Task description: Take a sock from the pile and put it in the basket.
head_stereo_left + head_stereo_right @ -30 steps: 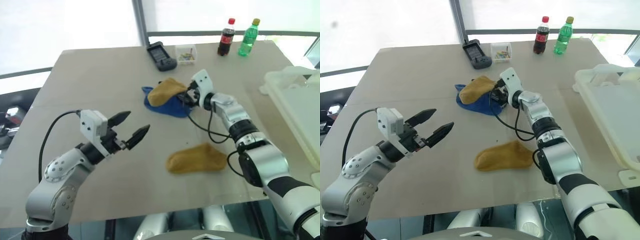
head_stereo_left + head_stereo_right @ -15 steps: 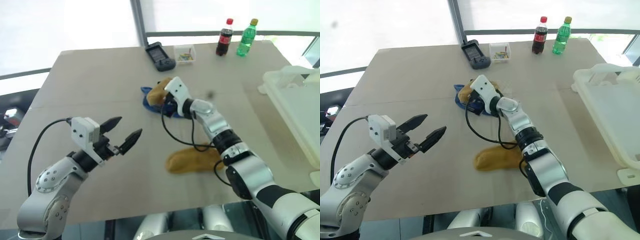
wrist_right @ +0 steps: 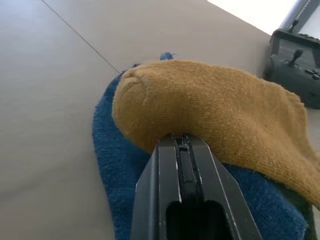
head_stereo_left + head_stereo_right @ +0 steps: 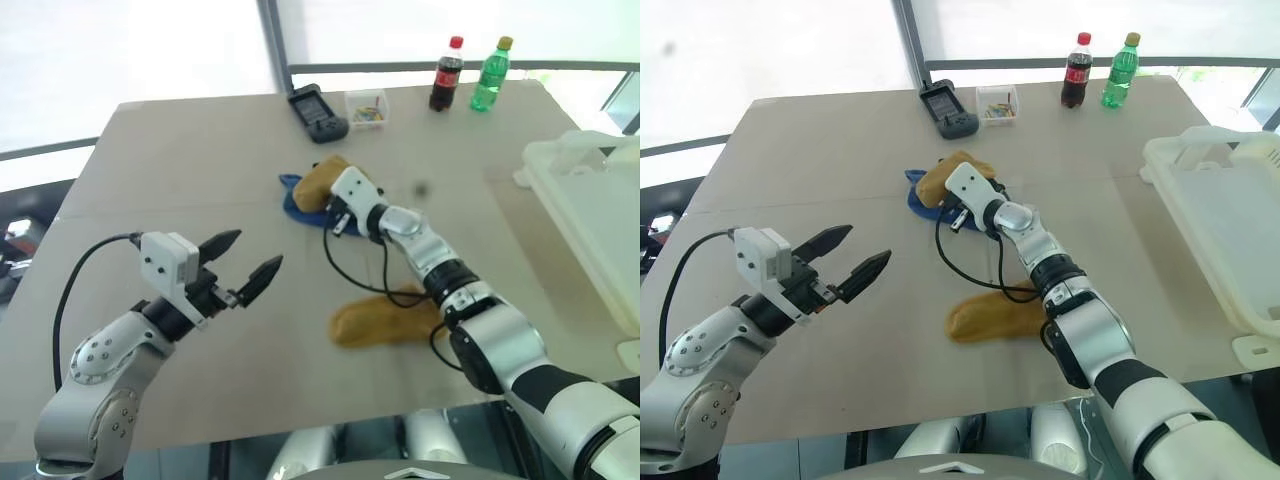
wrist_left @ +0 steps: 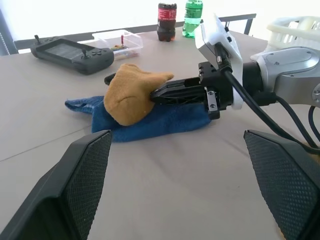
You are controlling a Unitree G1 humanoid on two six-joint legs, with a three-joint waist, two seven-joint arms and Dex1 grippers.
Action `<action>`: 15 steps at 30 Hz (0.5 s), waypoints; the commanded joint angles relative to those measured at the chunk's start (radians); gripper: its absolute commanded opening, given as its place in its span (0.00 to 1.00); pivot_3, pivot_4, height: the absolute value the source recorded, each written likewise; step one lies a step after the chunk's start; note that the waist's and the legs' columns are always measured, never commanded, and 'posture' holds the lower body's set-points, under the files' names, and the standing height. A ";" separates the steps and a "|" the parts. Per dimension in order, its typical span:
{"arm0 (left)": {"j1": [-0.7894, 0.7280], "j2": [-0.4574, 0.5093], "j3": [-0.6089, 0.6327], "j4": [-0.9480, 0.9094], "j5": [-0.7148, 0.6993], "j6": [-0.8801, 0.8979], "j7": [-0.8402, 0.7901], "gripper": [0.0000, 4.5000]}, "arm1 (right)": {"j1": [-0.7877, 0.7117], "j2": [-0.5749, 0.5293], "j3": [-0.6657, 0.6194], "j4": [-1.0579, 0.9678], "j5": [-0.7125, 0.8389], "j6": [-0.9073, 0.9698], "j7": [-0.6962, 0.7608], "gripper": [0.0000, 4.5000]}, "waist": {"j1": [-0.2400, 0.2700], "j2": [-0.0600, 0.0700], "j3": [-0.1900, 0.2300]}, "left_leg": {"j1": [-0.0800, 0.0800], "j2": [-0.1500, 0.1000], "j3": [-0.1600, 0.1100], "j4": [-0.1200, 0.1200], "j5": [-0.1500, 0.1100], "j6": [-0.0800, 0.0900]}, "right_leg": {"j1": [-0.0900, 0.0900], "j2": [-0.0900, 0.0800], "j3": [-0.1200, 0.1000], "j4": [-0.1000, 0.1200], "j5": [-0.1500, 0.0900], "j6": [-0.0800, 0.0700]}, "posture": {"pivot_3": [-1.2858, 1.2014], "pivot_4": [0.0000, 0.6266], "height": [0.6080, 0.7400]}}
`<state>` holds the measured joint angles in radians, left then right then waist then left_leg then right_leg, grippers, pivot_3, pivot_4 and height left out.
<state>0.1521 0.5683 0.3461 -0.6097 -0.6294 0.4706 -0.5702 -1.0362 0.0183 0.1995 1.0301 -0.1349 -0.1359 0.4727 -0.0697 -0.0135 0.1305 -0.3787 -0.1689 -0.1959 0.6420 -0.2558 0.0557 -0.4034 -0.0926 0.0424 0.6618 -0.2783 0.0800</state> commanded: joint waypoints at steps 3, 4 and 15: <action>0.005 0.001 0.018 -0.015 -0.001 -0.027 -0.004 1.00 | -0.007 -0.005 -0.010 -0.086 0.029 -0.030 0.081 0.19 | 0.000 0.000 0.000 | 0.000 0.000 0.000 0.000 0.000 0.000 | 0.000 0.000 0.000 0.000 0.000 0.000 | 0.52 0.24 1.00; 0.005 0.000 0.017 -0.015 -0.001 -0.027 -0.004 1.00 | 0.004 -0.007 -0.007 -0.110 0.033 -0.030 0.099 0.29 | 0.000 0.000 0.000 | 0.000 0.000 0.000 0.000 0.000 0.000 | 0.000 0.000 0.000 0.000 0.000 0.000 | 0.52 0.24 1.00; -0.002 -0.008 0.001 0.010 0.009 -0.044 -0.017 1.00 | -0.020 -0.008 -0.037 -0.093 0.021 0.008 -0.013 0.84 | 0.000 0.000 0.000 | 0.000 0.000 0.000 0.000 0.000 0.000 | 0.000 0.000 0.000 0.000 0.000 0.000 | 0.52 0.24 1.00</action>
<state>0.1571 0.5601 0.3426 -0.5943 -0.6210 0.4512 -0.5803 -1.0189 0.0063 0.1785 0.9229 -0.1148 -0.1296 0.4869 -0.0698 -0.0134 0.1305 -0.3786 -0.1684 -0.1957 0.6419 -0.2560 0.0554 -0.4035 -0.0919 0.0429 0.6619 -0.2782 0.0798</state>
